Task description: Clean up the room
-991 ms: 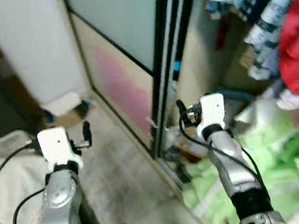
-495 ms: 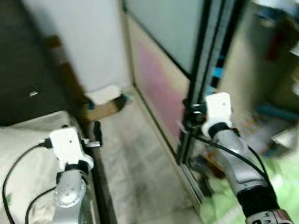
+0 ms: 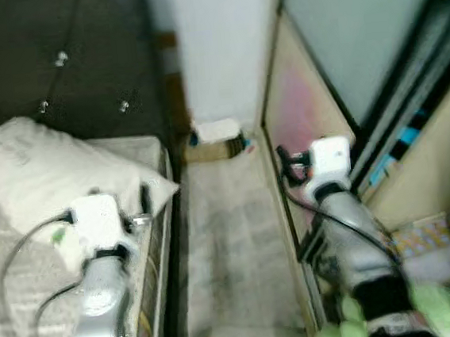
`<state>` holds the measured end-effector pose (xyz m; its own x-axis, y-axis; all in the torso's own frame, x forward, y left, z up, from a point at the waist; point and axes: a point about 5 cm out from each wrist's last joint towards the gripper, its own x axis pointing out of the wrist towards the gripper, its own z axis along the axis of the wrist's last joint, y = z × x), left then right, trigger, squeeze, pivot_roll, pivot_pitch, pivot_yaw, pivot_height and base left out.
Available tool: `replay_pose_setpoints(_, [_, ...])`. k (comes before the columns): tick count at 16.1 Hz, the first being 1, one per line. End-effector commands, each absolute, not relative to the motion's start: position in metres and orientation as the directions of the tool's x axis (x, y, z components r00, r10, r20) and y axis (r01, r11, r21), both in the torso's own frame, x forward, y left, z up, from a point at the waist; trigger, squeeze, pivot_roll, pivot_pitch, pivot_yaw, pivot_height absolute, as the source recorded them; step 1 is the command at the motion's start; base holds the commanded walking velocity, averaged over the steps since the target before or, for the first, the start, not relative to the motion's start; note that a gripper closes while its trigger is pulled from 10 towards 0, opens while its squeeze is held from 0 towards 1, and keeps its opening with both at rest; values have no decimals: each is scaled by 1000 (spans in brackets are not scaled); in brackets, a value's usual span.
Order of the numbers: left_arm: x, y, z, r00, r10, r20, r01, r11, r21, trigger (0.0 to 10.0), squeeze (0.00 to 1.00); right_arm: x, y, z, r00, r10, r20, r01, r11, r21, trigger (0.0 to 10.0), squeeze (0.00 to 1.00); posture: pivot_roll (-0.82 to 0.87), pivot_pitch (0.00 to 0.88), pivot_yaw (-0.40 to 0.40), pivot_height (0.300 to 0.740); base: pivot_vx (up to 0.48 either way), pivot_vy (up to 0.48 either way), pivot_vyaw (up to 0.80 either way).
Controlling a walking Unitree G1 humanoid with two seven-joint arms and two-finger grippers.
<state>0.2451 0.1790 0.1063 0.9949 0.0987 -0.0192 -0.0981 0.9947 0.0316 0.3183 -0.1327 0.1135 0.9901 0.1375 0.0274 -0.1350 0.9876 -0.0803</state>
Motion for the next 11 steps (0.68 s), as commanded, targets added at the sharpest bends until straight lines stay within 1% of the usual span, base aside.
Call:
replay_pose_setpoints(1, [247,173,111,997,75,2,-75,997,17,10000,0,321,-139,117,991,127,39,-123,989,-87,10000,0,80,0,-65,740,0,0,794])
replay_pose_setpoints(11, [247,173,112,996,86,11,-86,996,32,10000,0,325,-137,121,985,164,53,-159,984,-84,10000,0,87,0,-72,740,0,0,794])
